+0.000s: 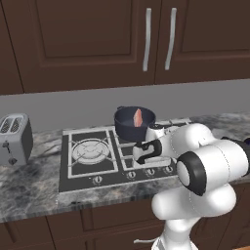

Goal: Retrieve the frozen meat and place it in the pot on a burner. Then turn the burner on.

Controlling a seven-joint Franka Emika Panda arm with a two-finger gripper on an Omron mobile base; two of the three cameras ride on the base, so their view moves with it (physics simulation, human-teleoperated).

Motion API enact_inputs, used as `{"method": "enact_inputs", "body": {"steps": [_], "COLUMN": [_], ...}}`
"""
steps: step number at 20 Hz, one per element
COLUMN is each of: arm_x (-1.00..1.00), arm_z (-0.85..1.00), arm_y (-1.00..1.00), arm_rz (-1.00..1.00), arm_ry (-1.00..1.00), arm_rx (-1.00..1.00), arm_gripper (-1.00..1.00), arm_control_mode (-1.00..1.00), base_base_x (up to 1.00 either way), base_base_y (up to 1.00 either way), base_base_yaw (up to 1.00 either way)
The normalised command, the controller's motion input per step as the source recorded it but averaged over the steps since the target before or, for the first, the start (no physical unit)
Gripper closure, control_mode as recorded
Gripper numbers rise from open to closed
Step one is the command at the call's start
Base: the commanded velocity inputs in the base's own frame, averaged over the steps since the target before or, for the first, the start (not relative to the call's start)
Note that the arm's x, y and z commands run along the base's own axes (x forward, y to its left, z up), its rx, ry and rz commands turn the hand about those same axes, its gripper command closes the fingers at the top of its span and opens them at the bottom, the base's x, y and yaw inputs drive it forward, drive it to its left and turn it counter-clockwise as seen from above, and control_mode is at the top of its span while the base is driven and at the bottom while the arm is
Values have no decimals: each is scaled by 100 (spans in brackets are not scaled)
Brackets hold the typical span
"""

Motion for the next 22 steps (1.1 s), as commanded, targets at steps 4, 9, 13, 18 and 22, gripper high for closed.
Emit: {"method": "enact_inputs", "body": {"steps": [4, 9, 13, 18, 22], "arm_x": [-13, -29, -51, -23, 1], "arm_z": [-11, -8, -11, -16, -18], "arm_y": [1, 13, 8, -2, -7], "arm_rz": [0, 0, 0, 2, 17], "arm_ry": [-2, -4, 0, 4, 27], "arm_rx": [1, 0, -1, 0, 0], "arm_gripper": [100, 100, 100, 100, 100], "arm_control_mode": [-100, -100, -100, -100, -100], "base_base_x": [0, 0, 0, 0, 0], "base_base_y": [0, 0, 0, 0, 0], "base_base_yaw": [0, 0, 0, 0, 0]}}
